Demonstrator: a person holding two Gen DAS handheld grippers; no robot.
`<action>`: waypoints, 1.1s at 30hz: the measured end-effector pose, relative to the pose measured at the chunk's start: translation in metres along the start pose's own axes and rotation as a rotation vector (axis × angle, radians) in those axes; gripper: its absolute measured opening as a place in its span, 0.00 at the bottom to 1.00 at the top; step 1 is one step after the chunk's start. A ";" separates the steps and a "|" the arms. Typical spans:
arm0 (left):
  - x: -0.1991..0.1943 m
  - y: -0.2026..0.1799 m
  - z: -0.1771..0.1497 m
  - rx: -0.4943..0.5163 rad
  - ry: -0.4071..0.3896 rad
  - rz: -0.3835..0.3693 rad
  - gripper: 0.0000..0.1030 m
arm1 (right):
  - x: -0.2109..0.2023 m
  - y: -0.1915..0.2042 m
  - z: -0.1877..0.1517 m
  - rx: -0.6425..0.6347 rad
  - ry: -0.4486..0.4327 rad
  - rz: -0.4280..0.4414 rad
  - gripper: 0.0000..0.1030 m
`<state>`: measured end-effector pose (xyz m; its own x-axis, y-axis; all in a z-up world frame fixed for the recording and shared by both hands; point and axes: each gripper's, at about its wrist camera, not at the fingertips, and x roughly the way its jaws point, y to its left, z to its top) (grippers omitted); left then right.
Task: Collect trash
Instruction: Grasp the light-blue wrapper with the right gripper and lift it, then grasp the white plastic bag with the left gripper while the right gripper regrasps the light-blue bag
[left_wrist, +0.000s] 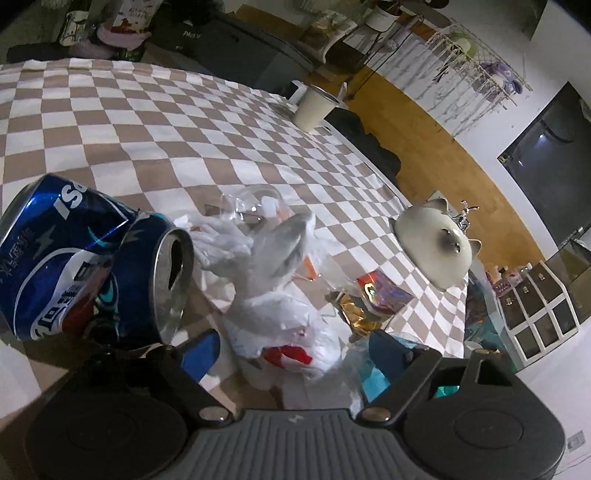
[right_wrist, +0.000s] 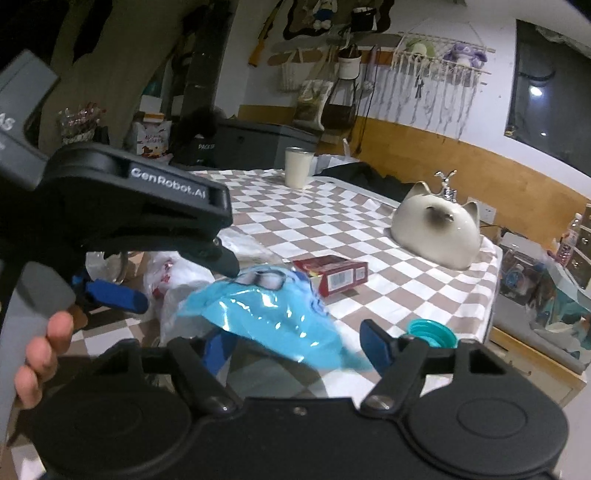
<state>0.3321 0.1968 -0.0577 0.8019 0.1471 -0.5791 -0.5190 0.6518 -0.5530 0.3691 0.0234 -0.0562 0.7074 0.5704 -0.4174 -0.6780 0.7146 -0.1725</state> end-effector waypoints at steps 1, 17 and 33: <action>0.000 0.000 0.000 -0.001 -0.001 0.000 0.84 | 0.003 0.000 0.000 0.001 0.004 0.002 0.71; 0.003 -0.021 -0.019 0.201 -0.043 0.087 0.83 | -0.037 -0.022 -0.017 0.178 0.069 -0.036 0.11; 0.006 -0.024 -0.036 0.396 -0.032 -0.052 0.53 | -0.060 -0.015 -0.015 0.111 0.031 -0.004 0.67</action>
<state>0.3385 0.1553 -0.0697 0.8362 0.1252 -0.5340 -0.3282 0.8943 -0.3043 0.3340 -0.0275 -0.0414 0.7027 0.5557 -0.4443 -0.6473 0.7585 -0.0752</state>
